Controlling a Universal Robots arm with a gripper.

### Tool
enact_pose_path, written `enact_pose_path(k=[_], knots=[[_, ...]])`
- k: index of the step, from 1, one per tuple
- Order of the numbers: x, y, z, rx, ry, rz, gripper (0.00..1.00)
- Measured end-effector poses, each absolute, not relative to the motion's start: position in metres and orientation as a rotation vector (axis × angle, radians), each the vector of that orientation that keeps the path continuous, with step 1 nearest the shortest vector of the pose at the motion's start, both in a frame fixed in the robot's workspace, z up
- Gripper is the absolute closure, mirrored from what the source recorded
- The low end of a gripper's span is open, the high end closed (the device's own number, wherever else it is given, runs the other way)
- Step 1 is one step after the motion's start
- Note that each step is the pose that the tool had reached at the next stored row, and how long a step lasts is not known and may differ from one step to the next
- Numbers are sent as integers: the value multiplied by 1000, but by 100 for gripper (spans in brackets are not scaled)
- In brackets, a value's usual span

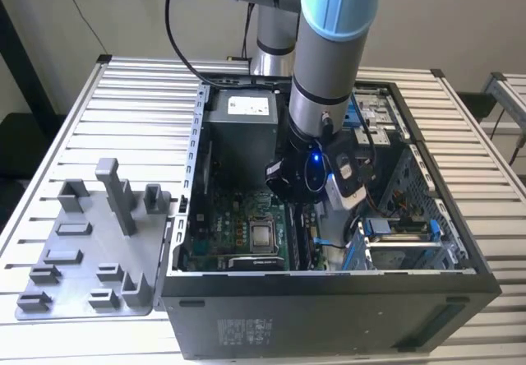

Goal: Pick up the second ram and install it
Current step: 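Press down the second ram until it locks into place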

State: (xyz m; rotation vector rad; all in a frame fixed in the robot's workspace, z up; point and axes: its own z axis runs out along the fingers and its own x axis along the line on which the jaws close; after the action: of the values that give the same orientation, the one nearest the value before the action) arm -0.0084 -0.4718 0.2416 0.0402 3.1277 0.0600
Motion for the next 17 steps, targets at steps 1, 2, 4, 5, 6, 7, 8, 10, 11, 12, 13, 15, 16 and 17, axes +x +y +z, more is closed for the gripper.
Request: enact_pose_path(k=[1, 2, 4, 5, 6, 7, 8, 10, 11, 12, 13, 15, 16, 17], knots=[[-8, -472, 242, 40, 3128, 60, 89], [-8, -472, 242, 40, 3128, 60, 89], [-8, -472, 242, 40, 3128, 60, 89], [-8, -472, 242, 40, 3128, 60, 89], [-8, -472, 242, 40, 3128, 60, 89], [-8, -472, 242, 39, 3128, 60, 89], [-8, -472, 242, 38, 3128, 60, 89], [-8, -472, 242, 26, 3128, 60, 89], [-8, -472, 242, 17, 3128, 60, 89], [-8, -472, 242, 7, 3128, 60, 89], [-8, -472, 242, -4, 3129, 60, 89], [-8, -472, 242, -31, 3129, 60, 89], [-8, -472, 242, -46, 3129, 60, 89], [-8, -472, 242, -61, 3129, 60, 89]])
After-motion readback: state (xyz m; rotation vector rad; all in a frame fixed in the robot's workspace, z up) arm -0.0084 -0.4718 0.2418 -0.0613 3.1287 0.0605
